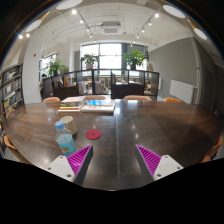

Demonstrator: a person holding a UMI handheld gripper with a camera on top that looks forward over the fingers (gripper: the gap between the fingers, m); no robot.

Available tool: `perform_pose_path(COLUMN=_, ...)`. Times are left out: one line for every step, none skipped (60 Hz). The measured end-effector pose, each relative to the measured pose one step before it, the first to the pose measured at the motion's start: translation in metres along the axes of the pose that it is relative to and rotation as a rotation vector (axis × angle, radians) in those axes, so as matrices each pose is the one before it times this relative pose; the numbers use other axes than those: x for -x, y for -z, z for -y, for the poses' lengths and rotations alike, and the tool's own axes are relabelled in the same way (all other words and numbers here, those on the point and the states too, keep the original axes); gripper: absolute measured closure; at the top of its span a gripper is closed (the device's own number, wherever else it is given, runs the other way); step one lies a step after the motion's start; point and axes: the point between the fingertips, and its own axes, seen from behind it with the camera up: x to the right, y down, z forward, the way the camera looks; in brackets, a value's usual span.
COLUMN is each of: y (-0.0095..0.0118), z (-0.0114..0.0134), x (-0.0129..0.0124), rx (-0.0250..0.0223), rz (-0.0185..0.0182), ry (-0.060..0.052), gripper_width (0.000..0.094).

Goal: Pour water

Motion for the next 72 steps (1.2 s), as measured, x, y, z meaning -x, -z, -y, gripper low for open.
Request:
perform_pose_path(y=0.00091, z=-0.00220, x=0.00238, rx=0.00544, rz=0.00532, ry=-0.0018, gripper_width=0.0081)
perform_pose_path(y=0.00096, z=-0.00291, x=0.00293, rx=0.00623, rz=0.00632, ry=-0.0014, gripper_width=0.0081)
perform_pose_path(y=0.00096, z=-0.00332, x=0.00327, rx=0.00659, rz=0.00664, ry=-0.0020, gripper_width=0.0081)
perform_pose_path(y=0.00101, z=-0.00356, x=0.00424, rx=0.00644, rz=0.00850, ry=-0.0021, gripper_width=0.0080)
perform_pose_path(y=0.00075, z=-0.00365, x=0.00521, rx=0.00502, rz=0.01058, ry=-0.0021, gripper_width=0.0080)
perform_pose_path(y=0.00056, z=-0.00381, x=0.00601, rx=0.00376, rz=0.01324, ry=-0.0019, gripper_width=0.0081)
perform_pose_path(y=-0.00002, z=-0.00432, x=0.00669, rx=0.00266, rz=0.01411, ry=-0.0024, gripper_width=0.0080)
perform_pose_path(y=0.00273, z=0.00110, x=0.00734, rx=0.00378, rz=0.01137, ry=-0.0026, gripper_width=0.0080)
perform_pose_path(y=-0.00683, z=-0.01342, x=0.01110, rx=0.00052, rz=0.01254, ry=-0.0027, gripper_width=0.0083)
perform_pose_path(y=-0.00236, z=-0.00621, x=0.00729, rx=0.00196, rz=0.00959, ry=-0.0026, gripper_width=0.0081)
perform_pose_path(y=-0.00267, z=-0.00559, x=0.00746, rx=0.00259, rz=0.00775, ry=-0.0024, gripper_width=0.0076)
perform_pose_path(y=-0.00256, z=-0.00467, x=0.00752, rx=0.00166, rz=0.00665, ry=-0.0025, gripper_width=0.0082)
perform_pose_path(y=-0.00292, z=-0.00424, x=0.00795, rx=-0.00048, rz=0.00656, ry=-0.0016, gripper_width=0.0078)
perform_pose_path(y=-0.00410, z=-0.00402, x=0.00791, rx=-0.00131, rz=0.00687, ry=-0.0009, gripper_width=0.0077)
perform_pose_path(y=-0.00453, z=-0.00394, x=0.00801, rx=-0.00089, rz=0.00632, ry=-0.0008, gripper_width=0.0083)
perform_pose_path(y=-0.00422, z=-0.00285, x=0.00755, rx=0.00044, rz=0.00617, ry=-0.0009, gripper_width=0.0080)
perform_pose_path(y=-0.00486, z=-0.00233, x=0.00679, rx=-0.00008, rz=0.00540, ry=-0.0016, gripper_width=0.0076)
perform_pose_path(y=-0.00427, z=-0.00203, x=0.00591, rx=-0.00135, rz=0.00312, ry=-0.0026, gripper_width=0.0081)
perform_pose_path(y=-0.00445, z=-0.00135, x=0.00532, rx=-0.00245, rz=0.00042, ry=-0.0027, gripper_width=0.0079)
perform_pose_path(y=-0.00516, z=-0.00029, x=0.00458, rx=-0.00311, rz=-0.00050, ry=-0.0020, gripper_width=0.0077)
perform_pose_path(y=-0.00549, z=-0.00027, x=0.00436, rx=-0.00333, rz=-0.00064, ry=-0.0025, gripper_width=0.0079)
perform_pose_path(y=-0.00504, z=-0.00009, x=0.00440, rx=-0.00284, rz=-0.00063, ry=-0.0034, gripper_width=0.0079)
perform_pose_path(y=-0.00579, z=0.00039, x=0.00434, rx=-0.00335, rz=-0.00091, ry=-0.0036, gripper_width=0.0077)
perform_pose_path(y=-0.00608, z=0.00018, x=0.00415, rx=-0.00416, rz=-0.00103, ry=-0.0028, gripper_width=0.0081)
perform_pose_path(y=-0.00496, z=0.00022, x=0.00348, rx=-0.00369, rz=-0.00072, ry=-0.0019, gripper_width=0.0078)
perform_pose_path(y=-0.00581, z=0.00104, x=0.00311, rx=-0.00400, rz=-0.00138, ry=-0.0011, gripper_width=0.0077)
perform_pose_path(y=-0.00508, z=0.00144, x=0.00212, rx=-0.00540, rz=-0.00422, ry=-0.0002, gripper_width=0.0080)
perform_pose_path(y=-0.00817, z=0.00295, x=0.00144, rx=-0.00740, rz=-0.00725, ry=0.0019, gripper_width=0.0074)
perform_pose_path(y=-0.00302, z=0.00209, x=0.00132, rx=-0.00607, rz=-0.00616, ry=0.0002, gripper_width=0.0073)
perform_pose_path(y=-0.00509, z=0.00265, x=0.00127, rx=-0.00669, rz=-0.00457, ry=0.0018, gripper_width=0.0075)
perform_pose_path(y=-0.00566, z=0.00342, x=0.00092, rx=-0.00834, rz=-0.00486, ry=0.0009, gripper_width=0.0078)
perform_pose_path(y=-0.00455, z=0.00350, x=0.00071, rx=-0.01058, rz=-0.00543, ry=0.0008, gripper_width=0.0076)
perform_pose_path(y=-0.00494, z=0.00407, x=0.00052, rx=-0.01229, rz=-0.00643, ry=0.0008, gripper_width=0.0087)
perform_pose_path(y=-0.00502, z=0.00351, x=0.00054, rx=-0.01147, rz=-0.00628, ry=0.0005, gripper_width=0.0096)
perform_pose_path(y=-0.00487, z=0.00304, x=0.00028, rx=-0.00998, rz=-0.00620, ry=-0.0002, gripper_width=0.0109)
perform_pose_path(y=-0.00464, z=0.00256, x=0.00024, rx=-0.00863, rz=-0.00601, ry=-0.0007, gripper_width=0.0130)
perform_pose_path(y=-0.00373, z=0.00237, x=-0.00008, rx=-0.00765, rz=-0.00725, ry=-0.0007, gripper_width=0.0142)
perform_pose_path(y=-0.00339, z=0.00253, x=-0.00058, rx=-0.00683, rz=-0.00807, ry=-0.0016, gripper_width=0.0158)
perform_pose_path(y=-0.00515, z=0.00331, x=-0.00012, rx=-0.00792, rz=-0.00670, ry=-0.0003, gripper_width=0.0180)
perform_pose_path(y=-0.00452, z=0.00133, x=0.00060, rx=-0.00919, rz=-0.00332, ry=0.0008, gripper_width=0.0198)
perform_pose_path(y=-0.00099, z=0.00097, x=0.00013, rx=-0.00488, rz=-0.00193, ry=0.0010, gripper_width=0.0221)
perform_pose_path(y=-0.00348, z=0.00042, x=0.00010, rx=-0.00201, rz=-0.00216, ry=0.0035, gripper_width=0.0252)
perform_pose_path(y=-0.00319, z=-0.00034, x=0.00067, rx=-0.00059, rz=-0.00115, ry=0.0035, gripper_width=0.0272)
perform_pose_path(y=-0.00265, z=-0.00018, x=0.00077, rx=-0.00079, rz=-0.00106, ry=0.0016, gripper_width=0.0293)
perform_pose_path(y=-0.00233, z=0.00044, x=0.00067, rx=-0.00151, rz=-0.00175, ry=-0.0017, gripper_width=0.0311)
perform_pose_path(y=-0.00222, z=0.00036, x=0.00141, rx=-0.00284, rz=0.00143, ry=-0.0039, gripper_width=0.0324)
perform_pose_path(y=-0.00180, z=0.00009, x=0.00131, rx=-0.00295, rz=0.00231, ry=-0.0048, gripper_width=0.0336)
perform_pose_path(y=-0.00129, z=-0.00044, x=0.00113, rx=-0.00158, rz=0.00084, ry=-0.0038, gripper_width=0.0365)
perform_pose_path(y=-0.00072, z=-0.00029, x=0.00049, rx=-0.00173, rz=-0.00007, ry=-0.0025, gripper_width=0.0398)
perform_pose_path(y=-0.00029, z=0.00054, x=0.00125, rx=-0.00488, rz=0.00116, ry=-0.0005, gripper_width=0.0432)
perform_pose_path(y=-0.00234, z=0.00267, x=0.00149, rx=-0.01144, rz=0.00266, ry=0.0015, gripper_width=0.0466)
perform_pose_path(y=0.00153, z=-0.00076, x=-0.00080, rx=-0.00853, rz=-0.00472, ry=0.0033, gripper_width=0.0465)
perform_pose_path(y=-0.00029, z=0.00052, x=-0.00134, rx=-0.00623, rz=-0.00769, ry=0.0073, gripper_width=0.0474)
perform_pose_path(y=-0.00052, z=0.00081, x=0.00044, rx=-0.00884, rz=-0.00301, ry=0.0090, gripper_width=0.0497)
perform_pose_path(y=-0.00054, z=-0.00053, x=-0.00016, rx=-0.00448, rz=-0.00258, ry=0.0116, gripper_width=0.0500)
perform_pose_path(y=-0.00009, z=0.00041, x=-0.00022, rx=-0.00602, rz=-0.00281, ry=0.0083, gripper_width=0.0519)
perform_pose_path(y=-0.00039, z=0.00017, x=-0.00052, rx=-0.00282, rz=-0.00356, ry=0.0043, gripper_width=0.0525)
perform_pose_path(y=-0.00084, z=0.00242, x=0.00029, rx=0.00044, rz=-0.00712, ry=-0.0003, gripper_width=0.0533)
perform_pose_path(y=0.00029, z=0.00044, x=-0.00100, rx=-0.00423, rz=-0.00465, ry=-0.0013, gripper_width=0.0555)
perform_pose_path(y=-0.00036, z=-0.00030, x=-0.00013, rx=-0.00205, rz=-0.00511, ry=-0.0007, gripper_width=0.0558)
perform_pose_path(y=-0.00035, z=0.00044, x=0.00050, rx=-0.00500, rz=-0.00176, ry=0.0011, gripper_width=0.0588)
perform_pose_path(y=-0.00016, z=-0.00013, x=0.00011, rx=-0.00207, rz=-0.00176, ry=0.0039, gripper_width=0.0591)
perform_pose_path(y=0.00000, z=-0.00012, x=0.00056, rx=-0.00149, rz=-0.00132, ry=0.0038, gripper_width=0.0601)
perform_pose_path(y=-0.00066, z=0.00021, x=0.00129, rx=-0.00179, rz=0.00058, ry=0.0061, gripper_width=0.0627)
perform_pose_path(y=-0.00020, z=-0.00040, x=0.00053, rx=0.00034, rz=-0.00153, ry=0.0062, gripper_width=0.0625)
perform_pose_path(y=-0.00505, z=0.00362, x=-0.00443, rx=-0.00243, rz=0.00398, ry=0.0054, gripper_width=0.0648)
perform_pose_path(y=0.00054, z=-0.00091, x=0.00126, rx=-0.00036, rz=0.00041, ry=0.0051, gripper_width=0.0657)
perform_pose_path(y=0.00045, z=-0.00037, x=0.00070, rx=-0.00148, rz=-0.00125, ry=0.0046, gripper_width=0.0654)
perform_pose_path(y=0.00099, z=-0.00034, x=0.00121, rx=0.00019, rz=0.00080, ry=0.0053, gripper_width=0.0657)
perform_pose_path(y=0.00049, z=-0.00035, x=0.00095, rx=0.00098, rz=0.00094, ry=0.0048, gripper_width=0.0656)
perform_pose_path(y=0.00075, z=-0.00035, x=0.00123, rx=0.00145, rz=0.00224, ry=0.0030, gripper_width=0.0655)
perform_pose_path(y=0.00016, z=-0.00028, x=-0.00002, rx=0.00255, rz=0.00028, ry=0.0028, gripper_width=0.0658)
